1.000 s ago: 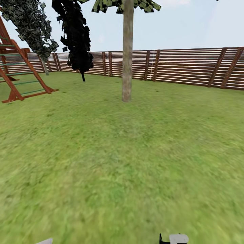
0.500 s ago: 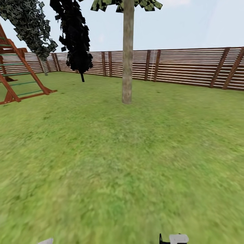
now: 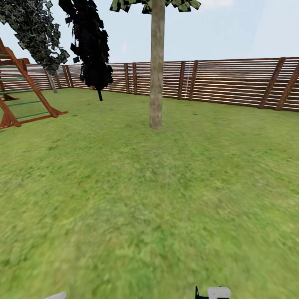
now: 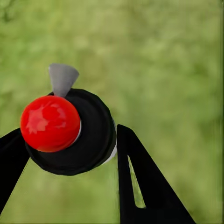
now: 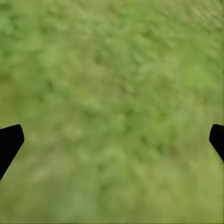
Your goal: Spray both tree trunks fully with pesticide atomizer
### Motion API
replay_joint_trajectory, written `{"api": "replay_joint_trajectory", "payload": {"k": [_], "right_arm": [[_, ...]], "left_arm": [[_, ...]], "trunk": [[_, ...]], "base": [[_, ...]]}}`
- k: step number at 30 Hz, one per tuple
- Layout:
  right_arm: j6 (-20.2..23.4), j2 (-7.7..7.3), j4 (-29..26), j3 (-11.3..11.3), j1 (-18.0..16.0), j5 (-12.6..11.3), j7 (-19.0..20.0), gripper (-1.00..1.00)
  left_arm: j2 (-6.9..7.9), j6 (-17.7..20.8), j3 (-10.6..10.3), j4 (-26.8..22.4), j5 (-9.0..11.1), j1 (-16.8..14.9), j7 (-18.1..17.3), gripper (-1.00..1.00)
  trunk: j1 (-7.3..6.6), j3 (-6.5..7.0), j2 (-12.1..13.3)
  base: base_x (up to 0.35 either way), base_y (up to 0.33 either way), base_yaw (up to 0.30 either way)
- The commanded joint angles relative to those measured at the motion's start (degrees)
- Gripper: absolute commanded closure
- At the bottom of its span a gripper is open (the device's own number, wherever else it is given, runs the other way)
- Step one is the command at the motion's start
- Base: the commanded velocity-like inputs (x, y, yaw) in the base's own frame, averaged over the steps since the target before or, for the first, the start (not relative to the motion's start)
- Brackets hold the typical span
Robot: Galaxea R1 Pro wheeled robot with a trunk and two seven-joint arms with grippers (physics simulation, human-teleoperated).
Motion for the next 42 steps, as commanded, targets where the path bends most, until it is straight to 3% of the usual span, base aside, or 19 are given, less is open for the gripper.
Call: {"api": "replay_joint_trajectory", "payload": {"k": [1,24,30,42], "right_arm": [[0.02,0.01,0.05,0.43,-0.04,0.16,-0.57,-1.00],[0.02,0.02,0.05,0.43,-0.04,0.16,-0.57,-1.00],[0.02,0.01,0.05,0.43,-0.04,0.16,-0.57,-1.00],[0.02,0.01,0.05,0.43,-0.04,0.16,-0.57,-1.00]], "left_arm": [[0.11,-0.20,0.07,0.05,0.46,-0.03,-0.09,1.00],[0.44,-0.28,0.11,0.06,0.65,-0.03,-0.09,1.00],[-1.94,-0.19,-0.36,-1.10,-0.89,-0.05,-0.12,1.00],[-2.07,-1.40,-0.31,-3.50,-1.94,-0.11,-0.16,1.00]], "trunk": [[0.03,-0.05,-0.02],[0.03,-0.05,-0.02],[0.03,-0.05,-0.02],[0.03,-0.05,-0.02]], "base": [[0.339,0.000,0.000],[0.339,0.000,0.000],[0.339,0.000,0.000],[0.339,0.000,0.000]]}}
